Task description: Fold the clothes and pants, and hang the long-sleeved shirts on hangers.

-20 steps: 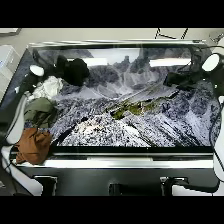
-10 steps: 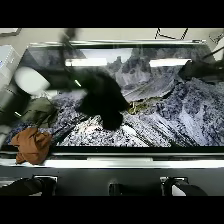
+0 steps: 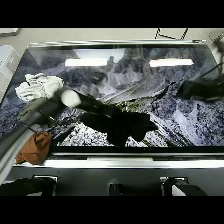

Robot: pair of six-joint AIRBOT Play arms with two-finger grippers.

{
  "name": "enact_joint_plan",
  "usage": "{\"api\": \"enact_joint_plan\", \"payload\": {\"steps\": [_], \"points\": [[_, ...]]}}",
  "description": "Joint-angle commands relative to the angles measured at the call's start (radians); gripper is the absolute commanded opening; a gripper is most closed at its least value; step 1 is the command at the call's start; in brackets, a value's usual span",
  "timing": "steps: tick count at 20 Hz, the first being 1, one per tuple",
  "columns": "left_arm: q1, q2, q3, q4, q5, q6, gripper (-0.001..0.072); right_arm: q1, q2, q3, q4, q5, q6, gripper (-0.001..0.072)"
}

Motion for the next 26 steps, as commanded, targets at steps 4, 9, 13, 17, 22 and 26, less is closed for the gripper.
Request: {"api": "enact_joint_plan", "payload": {"steps": [4, 9, 13, 17, 22, 26], "points": [[0.580, 0.043, -0.203, -0.064, -0.305, 0.027, 0.0718, 0.001, -0.043, -0.513, 0.222, -0.168, -0.048, 0.0713], [0.581, 0.031, -0.507, -0.426, 0.052, 0.158, 0.0716, -0.002, -0.046, -0.599, 0.193, -0.386, -0.003, 0.0713], [0.485, -0.044, -0.521, -0.465, 0.150, 0.158, 0.0716, -0.021, -0.067, -0.594, 0.138, -0.473, 0.067, 0.0717], [0.411, -0.083, -0.521, -0.483, 0.232, 0.156, 0.0714, -0.194, -0.134, -0.578, 0.216, -0.373, 0.035, 0.0716], [0.348, -0.082, -0.520, -0.486, 0.370, 0.089, 0.0129, -0.233, -0.209, -0.653, 0.309, -0.289, -0.054, 0.0718], [0.346, -0.038, -0.520, -0.485, 0.371, 0.121, 0.0020, -0.232, -0.248, -0.708, 0.473, -0.403, -0.074, 0.0718]]}}
